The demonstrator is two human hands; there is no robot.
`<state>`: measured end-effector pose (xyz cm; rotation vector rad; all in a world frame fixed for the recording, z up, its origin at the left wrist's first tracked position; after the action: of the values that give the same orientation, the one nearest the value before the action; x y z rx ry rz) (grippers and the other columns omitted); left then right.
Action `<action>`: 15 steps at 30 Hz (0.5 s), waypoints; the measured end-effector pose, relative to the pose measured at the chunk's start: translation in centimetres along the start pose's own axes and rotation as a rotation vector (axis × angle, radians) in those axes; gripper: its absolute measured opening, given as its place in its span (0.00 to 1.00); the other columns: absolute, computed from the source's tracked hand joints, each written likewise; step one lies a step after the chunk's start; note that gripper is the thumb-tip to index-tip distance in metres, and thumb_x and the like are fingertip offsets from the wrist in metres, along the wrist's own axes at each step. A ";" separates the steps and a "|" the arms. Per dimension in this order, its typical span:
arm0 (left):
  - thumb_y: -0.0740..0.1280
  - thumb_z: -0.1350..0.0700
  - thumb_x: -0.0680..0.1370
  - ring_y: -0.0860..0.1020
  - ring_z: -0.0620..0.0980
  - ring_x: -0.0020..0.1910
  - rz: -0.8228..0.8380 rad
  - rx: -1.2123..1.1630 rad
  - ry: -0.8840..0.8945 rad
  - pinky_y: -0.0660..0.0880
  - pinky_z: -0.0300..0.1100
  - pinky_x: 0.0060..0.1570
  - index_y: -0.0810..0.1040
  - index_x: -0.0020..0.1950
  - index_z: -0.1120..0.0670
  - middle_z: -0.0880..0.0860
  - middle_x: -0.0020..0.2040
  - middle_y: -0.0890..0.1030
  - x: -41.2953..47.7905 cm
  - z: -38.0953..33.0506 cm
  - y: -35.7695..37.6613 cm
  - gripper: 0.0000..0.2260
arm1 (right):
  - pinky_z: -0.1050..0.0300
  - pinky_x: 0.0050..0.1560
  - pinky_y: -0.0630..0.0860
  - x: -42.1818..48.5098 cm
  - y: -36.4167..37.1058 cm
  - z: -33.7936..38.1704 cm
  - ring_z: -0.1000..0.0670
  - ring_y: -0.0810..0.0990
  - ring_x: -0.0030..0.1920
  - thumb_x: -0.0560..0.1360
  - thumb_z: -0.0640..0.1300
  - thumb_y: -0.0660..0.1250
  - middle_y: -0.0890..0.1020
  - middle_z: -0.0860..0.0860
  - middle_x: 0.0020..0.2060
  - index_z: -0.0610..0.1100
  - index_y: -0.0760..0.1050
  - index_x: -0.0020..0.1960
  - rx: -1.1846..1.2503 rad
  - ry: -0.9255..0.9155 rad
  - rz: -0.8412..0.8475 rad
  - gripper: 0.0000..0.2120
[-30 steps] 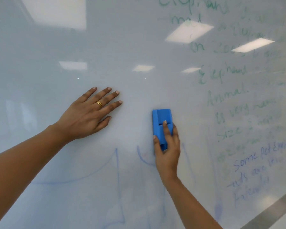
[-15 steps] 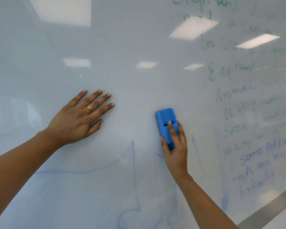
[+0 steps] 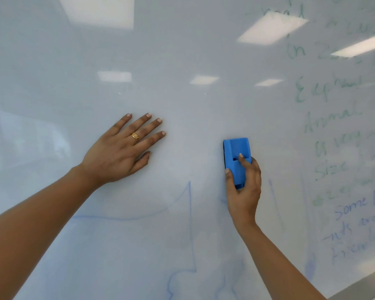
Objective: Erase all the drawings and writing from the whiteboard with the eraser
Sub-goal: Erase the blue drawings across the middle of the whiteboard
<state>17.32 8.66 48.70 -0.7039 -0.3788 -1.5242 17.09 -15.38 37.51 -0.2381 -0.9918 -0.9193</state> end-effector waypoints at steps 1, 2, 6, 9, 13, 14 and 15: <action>0.51 0.50 0.80 0.63 0.55 0.72 0.001 -0.005 -0.004 0.56 0.54 0.71 0.67 0.72 0.55 0.55 0.73 0.64 0.0 0.0 0.0 0.22 | 0.59 0.61 0.67 -0.6 1.0 1.1 0.72 0.56 0.63 0.76 0.42 0.66 0.66 0.48 0.69 0.51 0.69 0.66 0.001 -0.046 0.018 0.20; 0.51 0.50 0.80 0.63 0.55 0.72 0.005 -0.012 -0.009 0.56 0.53 0.71 0.67 0.72 0.55 0.55 0.73 0.64 -0.1 0.1 -0.1 0.22 | 0.56 0.60 0.69 -1.2 2.0 2.3 0.72 0.57 0.63 0.76 0.44 0.66 0.66 0.48 0.68 0.51 0.70 0.66 0.002 -0.090 0.033 0.19; 0.52 0.51 0.80 0.61 0.54 0.72 0.040 -0.012 -0.064 0.55 0.52 0.71 0.65 0.73 0.53 0.55 0.74 0.63 -2.3 1.6 -0.5 0.21 | 0.43 0.56 0.75 -3.6 5.1 6.2 0.57 0.66 0.61 0.76 0.50 0.61 0.68 0.47 0.66 0.54 0.67 0.65 -0.021 -0.240 0.113 0.18; 0.51 0.50 0.80 0.59 0.52 0.73 0.060 0.008 -0.120 0.55 0.53 0.71 0.63 0.73 0.52 0.55 0.74 0.62 -5.3 4.2 -1.3 0.21 | 0.45 0.57 0.73 -5.3 6.7 8.6 0.51 0.68 0.58 0.75 0.49 0.61 0.70 0.44 0.65 0.54 0.66 0.65 -0.054 -0.322 0.144 0.18; 0.51 0.50 0.80 0.58 0.51 0.74 0.087 0.032 -0.182 0.54 0.53 0.72 0.61 0.74 0.51 0.55 0.75 0.61 -9.8 7.7 -2.8 0.21 | 0.48 0.57 0.71 -7.9 8.9 10.9 0.49 0.70 0.57 0.75 0.49 0.61 0.70 0.44 0.65 0.53 0.67 0.65 -0.065 -0.361 0.163 0.18; 0.52 0.50 0.80 0.58 0.52 0.74 0.094 0.040 -0.188 0.54 0.53 0.71 0.61 0.74 0.52 0.55 0.75 0.61 -10.9 8.5 -3.2 0.22 | 0.49 0.57 0.70 -8.6 9.4 11.6 0.49 0.70 0.57 0.75 0.49 0.61 0.69 0.45 0.65 0.53 0.67 0.65 -0.063 -0.370 0.161 0.18; 0.52 0.50 0.80 0.58 0.53 0.74 0.102 0.048 -0.194 0.54 0.53 0.71 0.62 0.74 0.52 0.55 0.75 0.61 -12.0 9.3 -3.5 0.22 | 0.50 0.57 0.70 -9.4 10.0 12.3 0.48 0.70 0.57 0.75 0.48 0.61 0.69 0.46 0.65 0.52 0.67 0.65 -0.061 -0.376 0.156 0.18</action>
<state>15.28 24.06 48.75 -0.8236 -0.5156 -1.3511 15.02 2.90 38.99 -0.5463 -1.2716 -0.7767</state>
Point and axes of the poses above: each hand's wrist, its own x-axis towards the middle knuckle, its own y-axis out of the palm, z = x × y, the point moved 10 cm from there along x, towards the middle knuckle
